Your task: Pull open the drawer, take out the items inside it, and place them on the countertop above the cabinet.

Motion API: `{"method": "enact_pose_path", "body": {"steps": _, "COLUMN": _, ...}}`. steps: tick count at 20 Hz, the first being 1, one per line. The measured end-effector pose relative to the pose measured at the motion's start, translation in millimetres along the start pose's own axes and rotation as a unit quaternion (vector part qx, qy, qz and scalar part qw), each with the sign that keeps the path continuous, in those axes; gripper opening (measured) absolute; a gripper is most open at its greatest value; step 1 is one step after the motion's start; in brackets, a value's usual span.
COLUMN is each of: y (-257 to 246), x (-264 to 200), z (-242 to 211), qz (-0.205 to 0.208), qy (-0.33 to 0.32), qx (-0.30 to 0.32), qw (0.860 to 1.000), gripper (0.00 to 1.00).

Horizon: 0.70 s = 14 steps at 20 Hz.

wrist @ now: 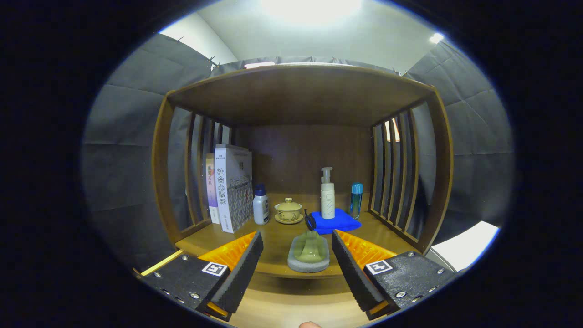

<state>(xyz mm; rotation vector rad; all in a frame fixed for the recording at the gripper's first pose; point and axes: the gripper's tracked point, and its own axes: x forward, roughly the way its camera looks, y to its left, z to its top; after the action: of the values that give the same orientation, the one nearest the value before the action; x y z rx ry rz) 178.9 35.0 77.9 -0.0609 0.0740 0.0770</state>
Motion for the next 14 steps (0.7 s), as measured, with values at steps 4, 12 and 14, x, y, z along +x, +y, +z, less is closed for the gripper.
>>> {"method": "enact_pose_path", "body": {"steps": 4, "y": 3.7, "x": -33.2, "z": -0.3, "qz": 0.007, "qy": -0.017, "qx": 0.003, "qw": 1.000, "gripper": 0.94}}
{"method": "enact_pose_path", "body": {"steps": 12, "y": 11.3, "x": -87.4, "z": -19.8, "qz": 0.013, "qy": -0.040, "qx": 0.009, "qw": 0.999, "gripper": 0.94}}
{"method": "enact_pose_path", "body": {"steps": 14, "y": 12.8, "x": -97.8, "z": -26.4, "qz": 0.015, "qy": -0.041, "qx": 0.011, "qw": 0.999, "gripper": 0.94}}
